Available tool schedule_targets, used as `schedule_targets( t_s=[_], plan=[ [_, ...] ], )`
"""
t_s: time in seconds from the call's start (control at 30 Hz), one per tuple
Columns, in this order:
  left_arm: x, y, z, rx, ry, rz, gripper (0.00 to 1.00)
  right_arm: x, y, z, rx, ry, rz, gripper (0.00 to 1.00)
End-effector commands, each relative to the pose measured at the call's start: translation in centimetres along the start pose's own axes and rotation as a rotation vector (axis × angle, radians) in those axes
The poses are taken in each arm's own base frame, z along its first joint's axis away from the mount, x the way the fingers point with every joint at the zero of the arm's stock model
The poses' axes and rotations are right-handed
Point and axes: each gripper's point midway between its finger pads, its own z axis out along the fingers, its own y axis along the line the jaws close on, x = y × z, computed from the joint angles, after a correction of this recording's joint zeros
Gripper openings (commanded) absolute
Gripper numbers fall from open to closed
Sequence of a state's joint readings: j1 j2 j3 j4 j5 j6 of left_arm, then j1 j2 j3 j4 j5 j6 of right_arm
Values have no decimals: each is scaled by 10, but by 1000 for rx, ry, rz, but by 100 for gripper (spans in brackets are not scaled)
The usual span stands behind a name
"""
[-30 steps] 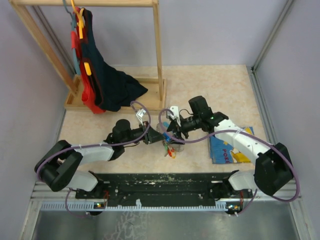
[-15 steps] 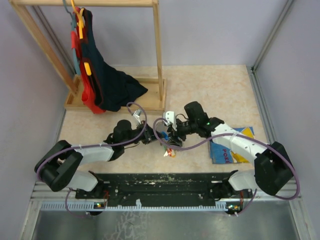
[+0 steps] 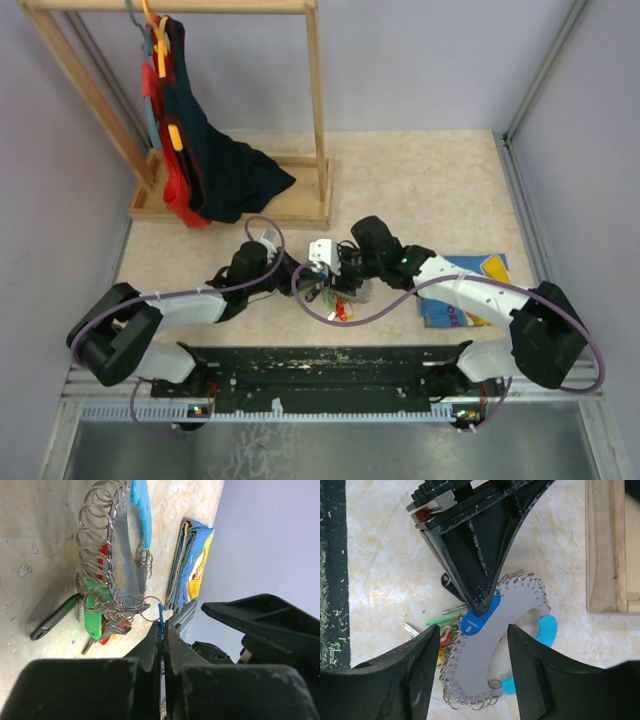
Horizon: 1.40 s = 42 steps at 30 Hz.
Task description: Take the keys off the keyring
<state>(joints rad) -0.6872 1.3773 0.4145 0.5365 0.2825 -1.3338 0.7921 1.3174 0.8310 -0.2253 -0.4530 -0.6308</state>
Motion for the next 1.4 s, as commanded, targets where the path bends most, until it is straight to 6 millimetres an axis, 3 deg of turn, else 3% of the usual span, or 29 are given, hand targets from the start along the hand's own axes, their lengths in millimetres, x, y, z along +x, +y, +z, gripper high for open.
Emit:
schedule_targets(
  t_s=[0.0, 0.2, 0.57, 0.83, 1.23, 1.37],
  plan=[
    [-6, -21, 3, 42, -8, -74, 0, -10, -13, 3, 82, -2, -74, 56],
    [-2, -26, 7, 81, 26, -124, 0, -4, -6, 12, 70, 28, -109, 50],
    [0, -33, 3, 116, 37, -136, 0, 10, -7, 22, 96, 102, -145, 47],
    [1, -35, 0, 134, 41, -148, 0, 15, -13, 25, 153, 160, -204, 34],
    [0, -30, -4, 147, 26, -183, 0, 21, -25, 22, 245, 241, -276, 36],
    [0, -29, -3, 147, 24, -187, 0, 20, -26, 21, 257, 250, -288, 25]
  ],
)
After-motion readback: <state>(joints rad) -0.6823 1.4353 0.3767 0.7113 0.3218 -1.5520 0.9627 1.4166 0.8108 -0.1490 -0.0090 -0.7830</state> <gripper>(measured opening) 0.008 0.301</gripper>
